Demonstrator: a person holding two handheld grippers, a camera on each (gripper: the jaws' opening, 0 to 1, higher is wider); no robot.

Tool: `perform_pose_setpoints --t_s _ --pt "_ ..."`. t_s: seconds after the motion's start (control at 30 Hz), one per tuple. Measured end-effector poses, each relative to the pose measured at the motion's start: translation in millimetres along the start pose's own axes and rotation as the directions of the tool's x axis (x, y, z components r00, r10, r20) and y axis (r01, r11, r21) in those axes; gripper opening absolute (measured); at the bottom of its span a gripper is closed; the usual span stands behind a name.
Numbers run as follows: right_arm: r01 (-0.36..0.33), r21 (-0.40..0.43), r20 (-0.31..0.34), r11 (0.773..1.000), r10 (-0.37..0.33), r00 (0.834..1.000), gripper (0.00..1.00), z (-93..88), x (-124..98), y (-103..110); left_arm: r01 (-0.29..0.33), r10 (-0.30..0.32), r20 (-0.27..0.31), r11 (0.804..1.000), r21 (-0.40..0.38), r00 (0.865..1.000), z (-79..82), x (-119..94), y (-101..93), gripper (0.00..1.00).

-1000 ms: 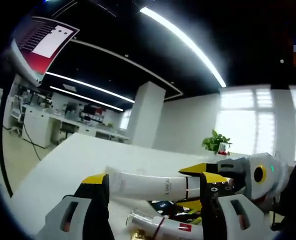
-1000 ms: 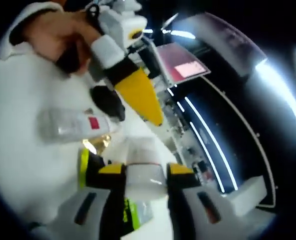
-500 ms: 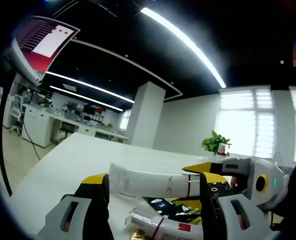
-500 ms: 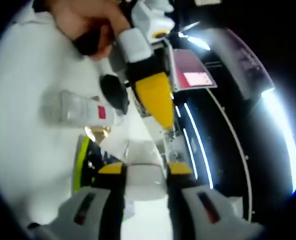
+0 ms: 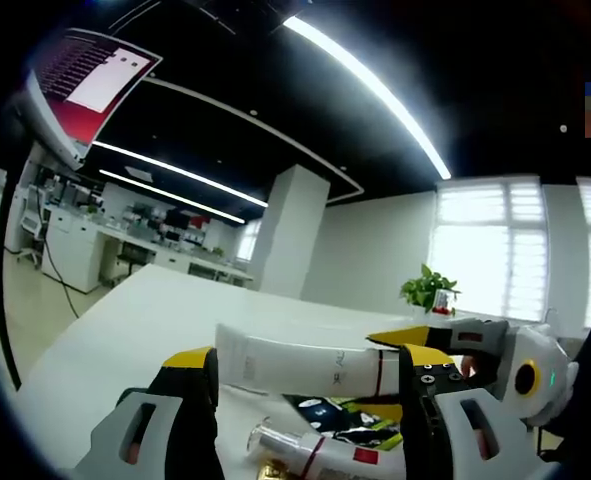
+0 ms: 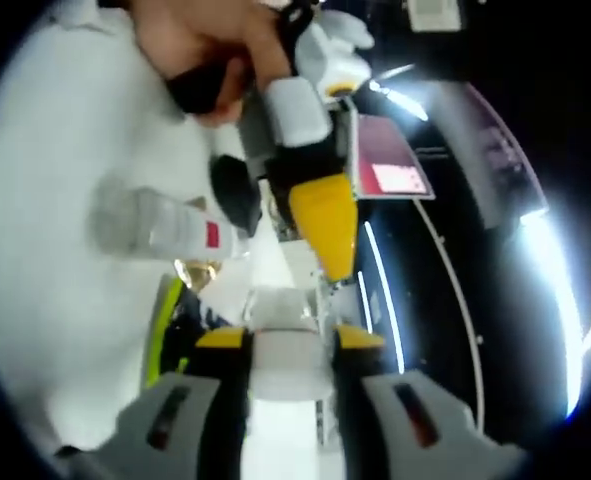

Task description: Arrange the skincare products in the storage area until every visible bottle or jar stands upright without overlapping.

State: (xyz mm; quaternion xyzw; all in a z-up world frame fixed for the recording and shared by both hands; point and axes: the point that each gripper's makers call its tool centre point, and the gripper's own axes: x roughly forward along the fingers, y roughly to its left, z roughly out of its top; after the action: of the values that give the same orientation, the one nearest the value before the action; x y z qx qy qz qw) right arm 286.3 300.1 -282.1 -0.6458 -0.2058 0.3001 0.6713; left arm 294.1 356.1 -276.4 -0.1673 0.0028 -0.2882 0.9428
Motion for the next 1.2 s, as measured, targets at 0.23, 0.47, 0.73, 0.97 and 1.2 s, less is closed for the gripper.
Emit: perform_pose_setpoints --t_s 0.23,0.47,0.73,0.97,1.2 --pt "0.026 -0.004 0.016 1.000 -0.026 1.000 0.30 3.4 -2 -6 0.048 -0.048 0.019 0.999 -0.004 0.999 3.4 2 -10.4 0.76" --pt "0.067 -0.030 0.015 0.997 -0.066 0.998 0.30 3.5 -3 -14 0.061 -0.059 0.040 0.997 -0.043 0.997 5.6 2 -11.0 0.77" --pt "0.102 -0.033 0.026 0.994 -0.101 0.995 0.30 5.4 -14 -21 0.117 -0.101 0.108 0.982 -0.151 0.989 14.4 2 -15.7 0.77" --pt "0.155 -0.045 0.057 0.987 -0.153 0.987 0.30 10.8 -22 -30 0.132 -0.109 0.130 0.974 -0.183 0.986 16.7 0 -16.2 0.74" --pt "0.213 -0.054 0.115 0.976 -0.206 0.972 0.30 26.0 -33 -40 0.169 -0.139 0.148 0.962 -0.213 0.979 19.3 2 -21.0 0.77"
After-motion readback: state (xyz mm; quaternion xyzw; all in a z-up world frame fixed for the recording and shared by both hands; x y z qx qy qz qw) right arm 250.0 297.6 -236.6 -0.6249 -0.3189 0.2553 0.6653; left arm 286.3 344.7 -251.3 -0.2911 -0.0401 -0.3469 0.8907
